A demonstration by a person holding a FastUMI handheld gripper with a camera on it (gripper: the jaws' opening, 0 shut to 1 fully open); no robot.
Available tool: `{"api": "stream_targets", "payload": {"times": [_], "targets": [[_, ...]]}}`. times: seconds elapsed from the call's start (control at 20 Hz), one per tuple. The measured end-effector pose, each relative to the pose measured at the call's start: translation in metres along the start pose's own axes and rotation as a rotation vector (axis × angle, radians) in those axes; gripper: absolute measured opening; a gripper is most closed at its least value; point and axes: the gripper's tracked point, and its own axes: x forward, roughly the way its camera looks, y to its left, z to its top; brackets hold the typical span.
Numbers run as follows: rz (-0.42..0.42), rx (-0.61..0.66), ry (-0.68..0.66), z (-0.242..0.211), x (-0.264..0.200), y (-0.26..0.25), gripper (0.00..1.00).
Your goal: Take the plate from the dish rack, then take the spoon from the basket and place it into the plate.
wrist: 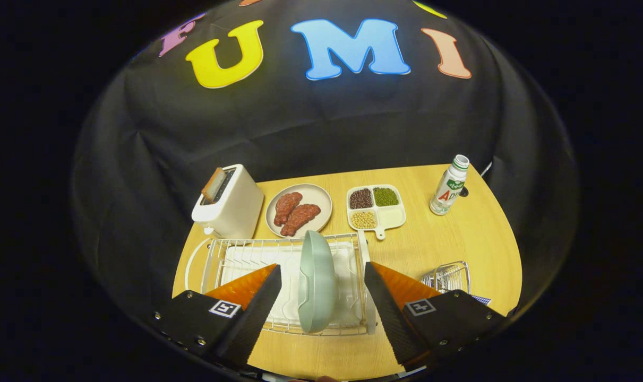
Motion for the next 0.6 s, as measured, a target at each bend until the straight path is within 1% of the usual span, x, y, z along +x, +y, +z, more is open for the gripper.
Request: {"api": "stream_targets", "payload": {"times": [0.1,0.35,0.4,0.45,0.6], "targets": [[-0.016,0.013,0.037,-0.006,0.01,0.004,0.97],[-0.086,0.021,0.136,-0.021,0.034,-0.004,0.97],[-0.091,0.022,0.149,-0.021,0.037,-0.004,0.97],[-0.1,0.027,0.161,-0.022,0.039,-0.006,0.95],[-0.115,0.045,0.167,-0.02,0.044,-0.006,0.95]]}}
